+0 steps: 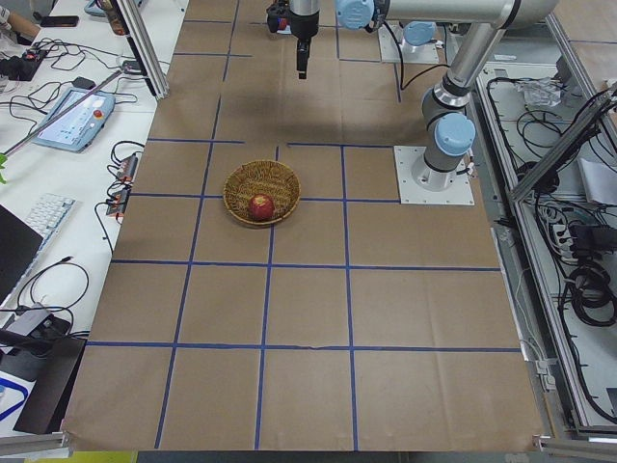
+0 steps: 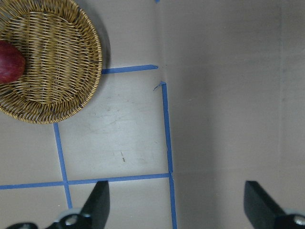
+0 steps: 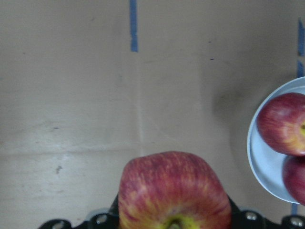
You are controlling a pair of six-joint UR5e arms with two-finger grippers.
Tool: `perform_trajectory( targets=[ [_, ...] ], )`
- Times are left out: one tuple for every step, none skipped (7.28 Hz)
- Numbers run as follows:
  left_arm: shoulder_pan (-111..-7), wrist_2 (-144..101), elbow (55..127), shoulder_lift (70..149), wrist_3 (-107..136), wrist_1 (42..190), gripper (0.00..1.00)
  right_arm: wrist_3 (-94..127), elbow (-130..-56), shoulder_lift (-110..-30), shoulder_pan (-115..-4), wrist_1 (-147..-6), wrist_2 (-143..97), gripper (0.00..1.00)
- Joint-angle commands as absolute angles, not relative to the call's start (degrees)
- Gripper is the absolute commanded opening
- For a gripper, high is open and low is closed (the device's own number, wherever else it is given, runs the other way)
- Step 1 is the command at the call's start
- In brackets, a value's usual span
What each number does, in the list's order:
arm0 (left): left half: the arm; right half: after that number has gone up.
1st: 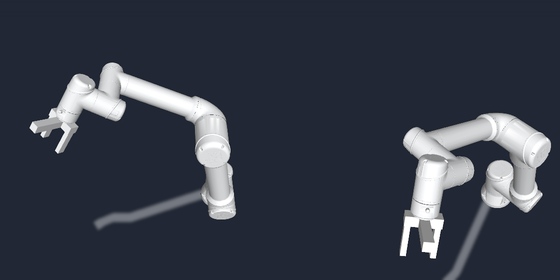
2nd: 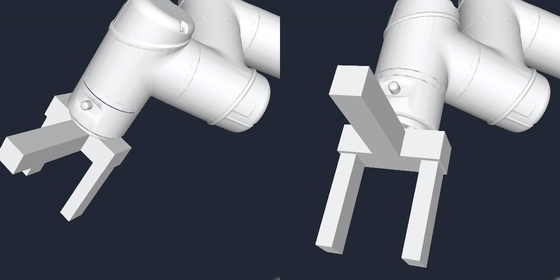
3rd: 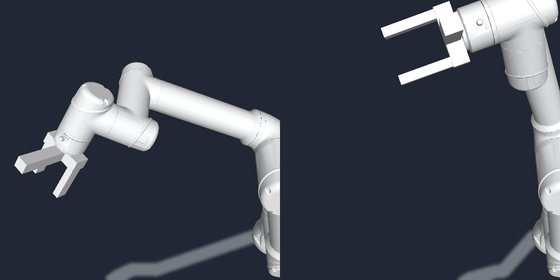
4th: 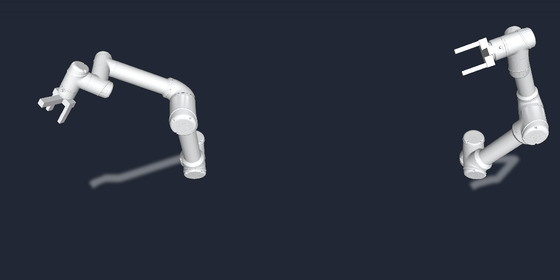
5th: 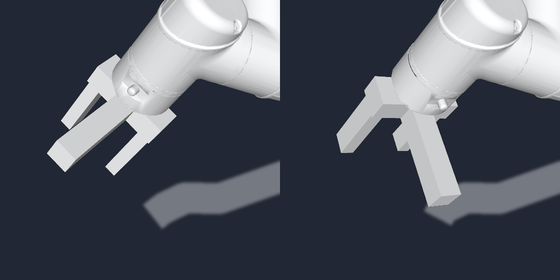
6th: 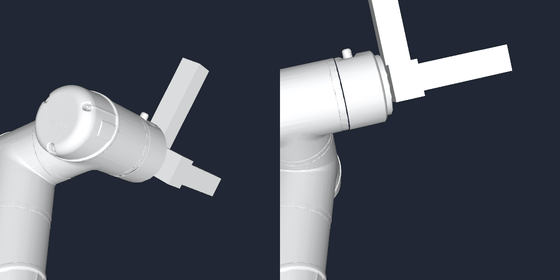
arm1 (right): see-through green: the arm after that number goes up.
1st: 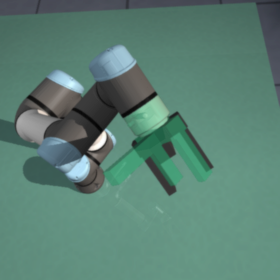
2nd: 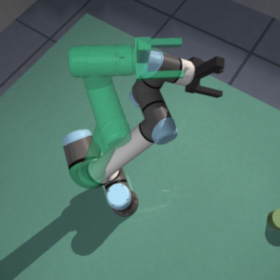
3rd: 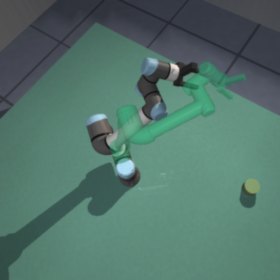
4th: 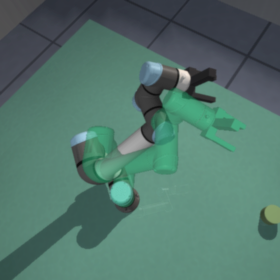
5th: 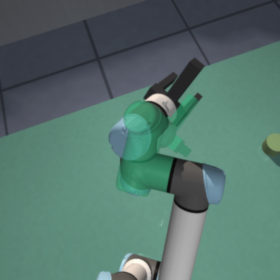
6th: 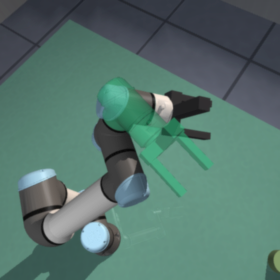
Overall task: Transfer apple from basket to plate
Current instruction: 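Lift the apple with the right gripper and carry it to the white plate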
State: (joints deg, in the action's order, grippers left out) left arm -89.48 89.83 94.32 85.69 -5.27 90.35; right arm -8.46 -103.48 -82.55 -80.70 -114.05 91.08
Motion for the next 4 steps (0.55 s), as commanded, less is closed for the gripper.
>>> perform_trajectory(
  targets=[
    [-89.6, 89.8, 94.5, 85.6, -5.3, 90.4, 0.99, -24.2, -106.4, -84.6, -69.7, -114.4, 91.0, 0.56],
    [-89.6, 89.8, 94.6, 85.6, -5.3, 90.4, 0.99, -29.7, -106.4, -83.9, -65.4, -115.0, 90.6, 0.56],
    [-89.6, 89.7, 94.6, 85.6, -5.3, 90.4, 0.99, -32.7, -106.4, -83.4, -63.1, -115.3, 90.4, 0.56],
    [-89.6, 89.8, 94.5, 85.6, -5.3, 90.4, 0.99, -33.8, -106.1, -80.5, -62.8, -116.5, 90.4, 0.56]
  ],
)
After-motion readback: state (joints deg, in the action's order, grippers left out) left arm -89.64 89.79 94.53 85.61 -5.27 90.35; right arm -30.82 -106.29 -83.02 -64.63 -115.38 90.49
